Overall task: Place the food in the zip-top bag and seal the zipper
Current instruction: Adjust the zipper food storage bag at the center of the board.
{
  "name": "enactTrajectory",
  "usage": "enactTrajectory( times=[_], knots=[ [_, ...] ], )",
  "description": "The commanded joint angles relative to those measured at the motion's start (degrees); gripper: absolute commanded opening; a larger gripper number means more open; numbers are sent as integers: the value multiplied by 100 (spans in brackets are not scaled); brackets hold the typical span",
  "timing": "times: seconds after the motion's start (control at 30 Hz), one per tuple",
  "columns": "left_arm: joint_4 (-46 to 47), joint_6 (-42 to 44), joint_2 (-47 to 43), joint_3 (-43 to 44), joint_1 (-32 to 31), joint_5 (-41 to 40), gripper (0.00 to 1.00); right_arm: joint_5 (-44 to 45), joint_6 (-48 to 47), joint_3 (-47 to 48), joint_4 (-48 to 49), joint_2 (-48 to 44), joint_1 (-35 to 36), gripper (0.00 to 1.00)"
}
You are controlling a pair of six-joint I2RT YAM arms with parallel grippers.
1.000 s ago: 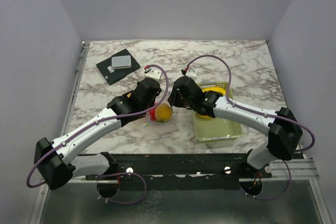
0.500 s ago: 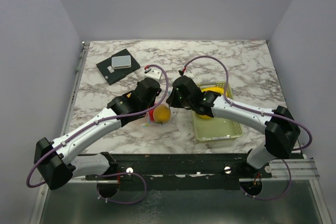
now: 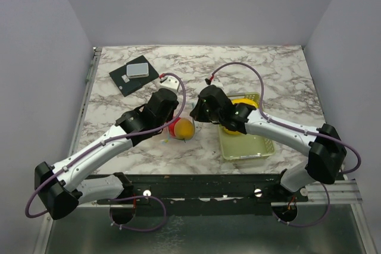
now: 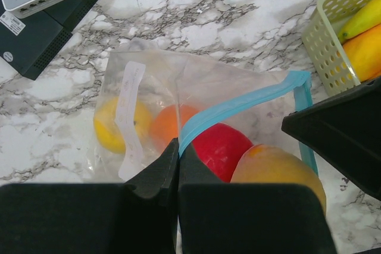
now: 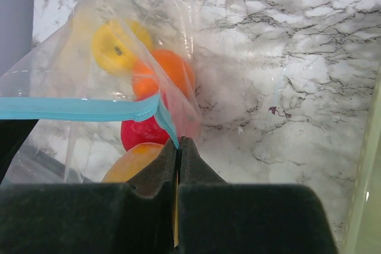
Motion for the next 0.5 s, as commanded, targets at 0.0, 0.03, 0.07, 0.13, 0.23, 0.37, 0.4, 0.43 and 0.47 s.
enactTrajectory(
  times=[0.0, 0.03, 0.07, 0.13, 0.23, 0.37, 0.4, 0.43, 0.47],
  knots=[
    [-157, -143, -350, 19, -35, 208, 0, -41, -97, -37, -380, -346, -19, 1],
    [-228, -162, -357, 59, -29, 241, 0, -55, -122, -32, -426, -405, -19, 1],
    [-309, -182, -359, 97, -35, 276, 0, -67, -140, -34, -467, -464, -19, 1],
    [-441, -255, -370, 154, -35, 393, 0, -91, -197, -26, -555, -592, -19, 1],
    [-521, -375, -507, 174, -35, 593, 0, -173, -349, 18, -714, -764, -19, 1],
    [-702, -456, -604, 372, -37, 797, 0, -306, -498, 154, -1022, -928, -19, 1],
    [-766, -469, -603, 432, -37, 826, 0, -318, -532, 184, -1099, -972, -19, 1],
    [-819, -472, -596, 479, -33, 840, 0, -317, -561, 219, -1187, -1015, -19, 1],
    [-866, -488, -598, 519, -31, 866, 0, -315, -588, 251, -1271, -1061, -19, 1]
  ],
)
